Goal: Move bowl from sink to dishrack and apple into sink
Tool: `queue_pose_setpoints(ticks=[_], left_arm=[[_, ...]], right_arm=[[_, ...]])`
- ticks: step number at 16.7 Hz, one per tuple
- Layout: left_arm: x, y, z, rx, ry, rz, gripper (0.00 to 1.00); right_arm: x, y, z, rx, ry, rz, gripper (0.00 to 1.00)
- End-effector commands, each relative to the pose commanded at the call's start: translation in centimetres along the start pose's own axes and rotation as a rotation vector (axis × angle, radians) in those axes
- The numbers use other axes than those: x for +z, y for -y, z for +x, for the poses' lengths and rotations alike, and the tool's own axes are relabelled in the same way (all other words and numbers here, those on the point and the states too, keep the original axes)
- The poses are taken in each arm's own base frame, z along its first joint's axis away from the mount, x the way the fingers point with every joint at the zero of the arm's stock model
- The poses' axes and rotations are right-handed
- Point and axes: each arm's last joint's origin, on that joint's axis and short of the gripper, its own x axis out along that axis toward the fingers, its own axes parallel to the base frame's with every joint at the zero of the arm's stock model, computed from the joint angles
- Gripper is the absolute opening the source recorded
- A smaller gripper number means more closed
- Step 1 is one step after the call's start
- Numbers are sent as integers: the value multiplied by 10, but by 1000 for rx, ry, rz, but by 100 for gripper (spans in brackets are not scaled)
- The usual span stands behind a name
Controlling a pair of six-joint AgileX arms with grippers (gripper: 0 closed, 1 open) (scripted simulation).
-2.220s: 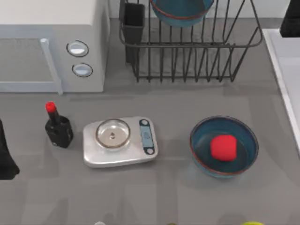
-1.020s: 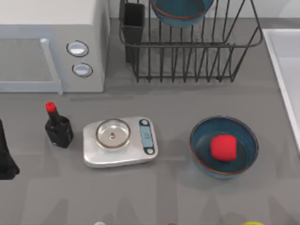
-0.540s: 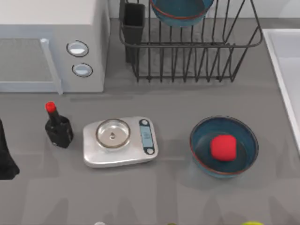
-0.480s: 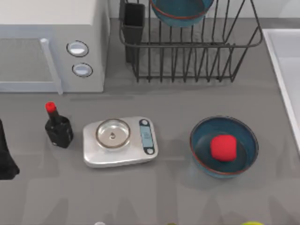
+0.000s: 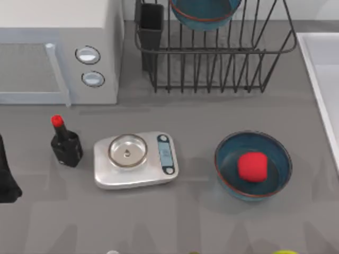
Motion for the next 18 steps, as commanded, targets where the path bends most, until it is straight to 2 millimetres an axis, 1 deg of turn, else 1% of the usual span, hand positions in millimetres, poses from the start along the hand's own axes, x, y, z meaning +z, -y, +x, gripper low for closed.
queue_pose_setpoints(ticks=[6, 8, 10, 13, 15, 18], left_arm=[[0, 0, 0, 0, 0, 0, 100], [0, 0, 0, 0, 0, 0, 100], [0, 0, 0, 0, 0, 0, 100], [0, 0, 0, 0, 0, 0, 100], [0, 0, 0, 0, 0, 0, 100], [0, 0, 0, 0, 0, 0, 100]], right_arm=[[0, 0, 0, 0, 0, 0, 100], [6, -1, 0, 10, -24, 11, 100], [18, -4, 1, 32, -82, 33, 100], [45, -10, 10, 76, -235, 79, 100], [66, -18, 24, 104, -374, 110, 100], [92, -35, 57, 133, -621, 144, 100]])
